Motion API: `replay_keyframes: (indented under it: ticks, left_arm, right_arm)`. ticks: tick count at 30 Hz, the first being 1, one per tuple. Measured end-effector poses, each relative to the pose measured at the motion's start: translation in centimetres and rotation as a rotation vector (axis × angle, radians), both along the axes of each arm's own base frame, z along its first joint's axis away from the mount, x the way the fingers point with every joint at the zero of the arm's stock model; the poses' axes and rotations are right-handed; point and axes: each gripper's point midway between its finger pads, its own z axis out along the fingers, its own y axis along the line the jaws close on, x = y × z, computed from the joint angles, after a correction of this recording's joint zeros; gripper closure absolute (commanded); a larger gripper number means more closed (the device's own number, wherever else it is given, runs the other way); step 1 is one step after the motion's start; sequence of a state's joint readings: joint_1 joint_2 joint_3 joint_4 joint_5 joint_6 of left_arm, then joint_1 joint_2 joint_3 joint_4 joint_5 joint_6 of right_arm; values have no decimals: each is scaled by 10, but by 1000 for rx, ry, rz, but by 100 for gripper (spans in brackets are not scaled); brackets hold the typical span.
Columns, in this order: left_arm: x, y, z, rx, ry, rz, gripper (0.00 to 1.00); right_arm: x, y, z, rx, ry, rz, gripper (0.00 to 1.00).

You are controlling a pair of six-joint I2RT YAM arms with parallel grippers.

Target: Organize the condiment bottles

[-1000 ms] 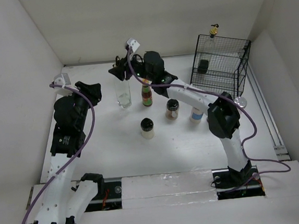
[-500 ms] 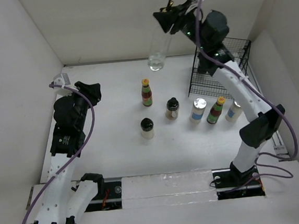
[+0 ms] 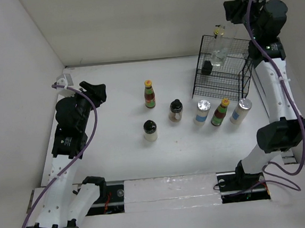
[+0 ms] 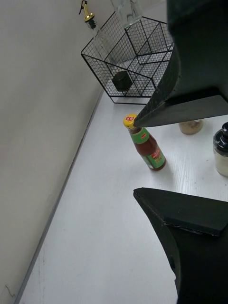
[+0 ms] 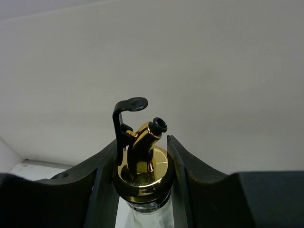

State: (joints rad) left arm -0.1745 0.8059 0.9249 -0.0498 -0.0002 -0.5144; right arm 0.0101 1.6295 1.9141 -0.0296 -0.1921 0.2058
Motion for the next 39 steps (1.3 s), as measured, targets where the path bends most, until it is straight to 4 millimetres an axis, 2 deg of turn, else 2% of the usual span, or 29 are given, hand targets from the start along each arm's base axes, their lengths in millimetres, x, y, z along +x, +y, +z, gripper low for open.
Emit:
replay_keyframes:
  ticks: [5,8,18,26,35,39]
  left_arm:
    - [1,-1,-1,0,2,-6,50]
    - [1,-2,-2,0,8,-12,50]
    - [2,-5,-2,0,7,-26,50]
    - [3,-5,-3,1,10,-26,50]
    - [7,-6,-9,3,28,-26,50]
    - [8,-6,-10,4,31,-27,50]
  right_arm:
    - [14,-58,-12,-6,44,-114,100]
    - [28,-73,-16,-9,56,-137,100]
    - [66,-86,-30,-25,70,-162,100]
    - [95,-98,-55,-21,94,-201,100]
    - [99,-105,-49,-38,51,-231,100]
    - [105,-107,-55,-42,55,-239,100]
